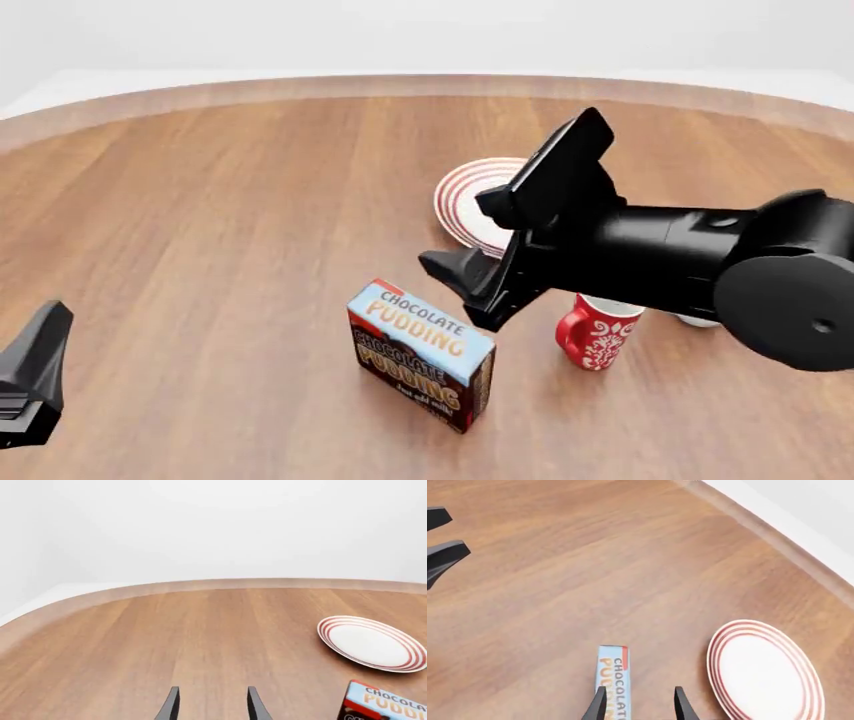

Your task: Put the chocolate pudding to the right of the plate.

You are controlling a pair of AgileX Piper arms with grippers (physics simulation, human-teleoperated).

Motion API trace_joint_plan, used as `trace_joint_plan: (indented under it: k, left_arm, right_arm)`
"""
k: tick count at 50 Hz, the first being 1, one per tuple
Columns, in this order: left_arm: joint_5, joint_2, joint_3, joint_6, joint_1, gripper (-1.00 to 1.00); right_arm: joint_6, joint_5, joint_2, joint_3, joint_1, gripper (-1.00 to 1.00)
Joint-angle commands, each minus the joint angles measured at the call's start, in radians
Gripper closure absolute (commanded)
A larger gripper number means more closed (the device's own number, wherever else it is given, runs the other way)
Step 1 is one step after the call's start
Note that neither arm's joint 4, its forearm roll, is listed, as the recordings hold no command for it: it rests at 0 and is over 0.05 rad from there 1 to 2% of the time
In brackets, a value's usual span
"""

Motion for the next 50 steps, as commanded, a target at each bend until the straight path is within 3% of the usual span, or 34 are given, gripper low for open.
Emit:
trace_joint_plan:
  k: [1,18,31,50]
  left_arm:
    - [0.0,0.0,0.0,0.0,0.0,-1.0]
    - [0.0,0.0,0.0,0.0,0.0,-1.0]
    - [0.0,0.0,0.0,0.0,0.0,-1.0]
    - [0.0,0.0,0.0,0.0,0.0,-1.0]
  right_arm:
    - [0.015,-0.036,0.042,0.019,0.016,-1.0]
    - [0.056,-0.087,0.104,0.035,0.046,-1.0]
    - [0.043,-0.123,0.136,0.051,0.048,-1.0]
    - [0.079,-0.162,0.2,0.054,0.07,-1.0]
